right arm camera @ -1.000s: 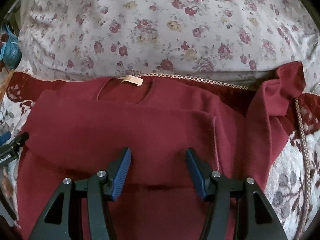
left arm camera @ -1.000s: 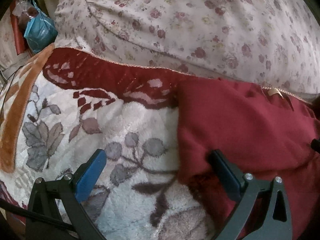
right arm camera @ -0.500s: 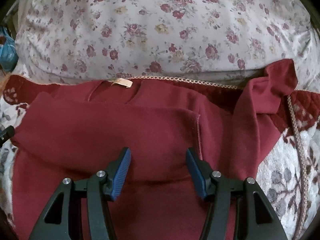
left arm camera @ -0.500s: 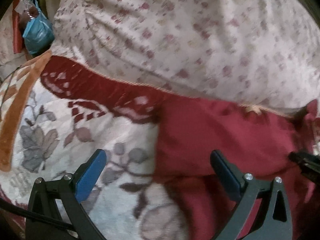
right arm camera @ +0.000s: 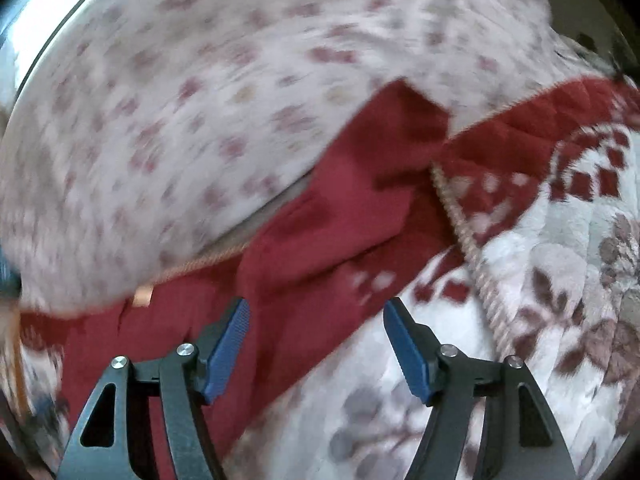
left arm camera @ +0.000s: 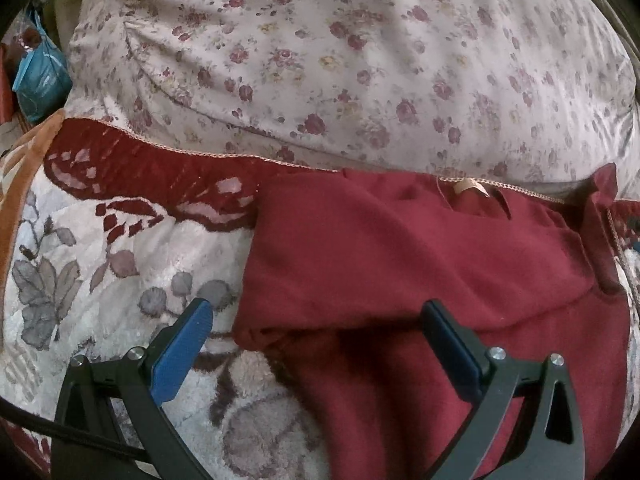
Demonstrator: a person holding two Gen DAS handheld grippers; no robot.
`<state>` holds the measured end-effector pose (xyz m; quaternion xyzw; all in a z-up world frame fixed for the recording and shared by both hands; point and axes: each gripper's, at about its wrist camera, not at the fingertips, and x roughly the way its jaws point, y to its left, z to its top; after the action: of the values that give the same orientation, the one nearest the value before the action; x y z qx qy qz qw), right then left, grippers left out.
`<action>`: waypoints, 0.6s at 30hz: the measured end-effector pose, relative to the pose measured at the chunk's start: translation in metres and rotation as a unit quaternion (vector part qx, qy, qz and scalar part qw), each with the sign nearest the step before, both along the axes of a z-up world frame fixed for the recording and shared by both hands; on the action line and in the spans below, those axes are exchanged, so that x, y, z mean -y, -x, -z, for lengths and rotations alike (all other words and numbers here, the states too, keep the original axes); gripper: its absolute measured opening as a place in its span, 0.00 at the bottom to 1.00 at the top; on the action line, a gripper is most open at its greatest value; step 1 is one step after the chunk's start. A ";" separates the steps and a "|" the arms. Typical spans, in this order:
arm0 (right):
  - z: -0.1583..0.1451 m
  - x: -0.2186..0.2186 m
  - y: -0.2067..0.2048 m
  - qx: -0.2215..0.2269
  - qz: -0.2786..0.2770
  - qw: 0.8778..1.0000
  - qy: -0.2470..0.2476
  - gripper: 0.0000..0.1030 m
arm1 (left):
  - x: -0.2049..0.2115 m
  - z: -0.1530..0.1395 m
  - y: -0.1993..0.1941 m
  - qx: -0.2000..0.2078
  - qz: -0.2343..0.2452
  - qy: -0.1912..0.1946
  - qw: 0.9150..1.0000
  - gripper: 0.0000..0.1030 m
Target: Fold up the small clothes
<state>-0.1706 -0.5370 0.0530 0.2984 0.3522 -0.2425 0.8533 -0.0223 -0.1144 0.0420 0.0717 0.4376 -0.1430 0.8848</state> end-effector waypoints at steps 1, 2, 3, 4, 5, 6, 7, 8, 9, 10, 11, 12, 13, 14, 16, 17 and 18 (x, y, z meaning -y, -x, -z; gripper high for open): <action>-0.002 0.007 -0.003 0.005 0.005 1.000 -0.005 0.72 | 0.000 0.001 -0.001 -0.002 -0.001 -0.001 1.000 1.00; -0.004 0.017 -0.010 0.009 0.013 1.000 -0.010 0.72 | 0.000 0.003 -0.002 -0.005 -0.001 -0.003 1.000 1.00; -0.006 0.020 -0.015 0.010 0.015 1.000 -0.009 0.72 | 0.000 0.004 -0.003 -0.007 -0.001 -0.004 1.000 1.00; -0.008 0.024 -0.025 0.010 0.015 1.000 -0.006 0.72 | 0.000 0.005 -0.003 -0.008 -0.001 -0.005 1.000 1.00; -0.008 0.027 -0.035 0.008 0.013 1.000 -0.006 0.72 | 0.000 0.006 -0.003 -0.008 0.000 -0.006 1.000 1.00; -0.007 0.030 -0.047 0.005 0.011 1.000 -0.008 0.72 | 0.000 0.006 -0.003 -0.007 0.000 -0.006 1.000 1.00; -0.004 0.035 -0.054 0.000 0.011 1.000 -0.007 0.72 | 0.000 0.005 -0.004 -0.007 0.001 -0.006 1.000 1.00; -0.001 0.039 -0.069 -0.010 0.014 1.000 -0.003 0.72 | -0.001 0.005 -0.004 -0.006 0.000 -0.006 1.000 1.00; 0.003 0.044 -0.079 -0.018 0.016 1.000 0.001 0.72 | -0.001 0.005 -0.005 -0.006 -0.001 -0.005 1.000 1.00; 0.006 0.047 -0.088 -0.025 0.016 1.000 0.004 0.72 | -0.002 0.006 -0.006 -0.006 -0.001 -0.004 1.000 1.00; 0.011 0.051 -0.098 -0.035 0.018 0.999 0.010 0.72 | -0.003 0.006 -0.008 -0.007 -0.003 -0.004 1.000 1.00; 0.017 0.056 -0.107 -0.045 0.021 0.999 0.017 0.72 | -0.005 0.006 -0.009 -0.007 -0.005 -0.003 1.000 1.00; 0.021 0.060 -0.111 -0.053 0.025 0.998 0.021 0.63 | -0.006 0.007 -0.011 -0.008 -0.007 -0.002 1.000 1.00; 0.027 0.065 -0.115 -0.061 0.031 0.997 0.022 0.52 | -0.008 0.007 -0.013 -0.009 -0.010 -0.002 1.000 1.00; 0.035 0.073 -0.117 -0.068 0.033 0.997 0.007 0.10 | -0.011 0.007 -0.016 -0.011 -0.015 0.000 1.000 1.00; 0.037 0.077 -0.113 -0.063 0.039 0.997 -0.008 0.08 | -0.013 0.006 -0.017 -0.011 -0.020 0.002 1.000 1.00; 0.035 0.078 -0.109 -0.051 0.043 0.998 -0.015 0.08 | -0.014 0.005 -0.018 -0.011 -0.022 0.004 1.000 1.00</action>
<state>-0.0619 -0.6154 0.0177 0.3134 0.3859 -0.2887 0.8182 -0.0047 -0.1007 0.0367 0.0569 0.4480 -0.1266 0.8832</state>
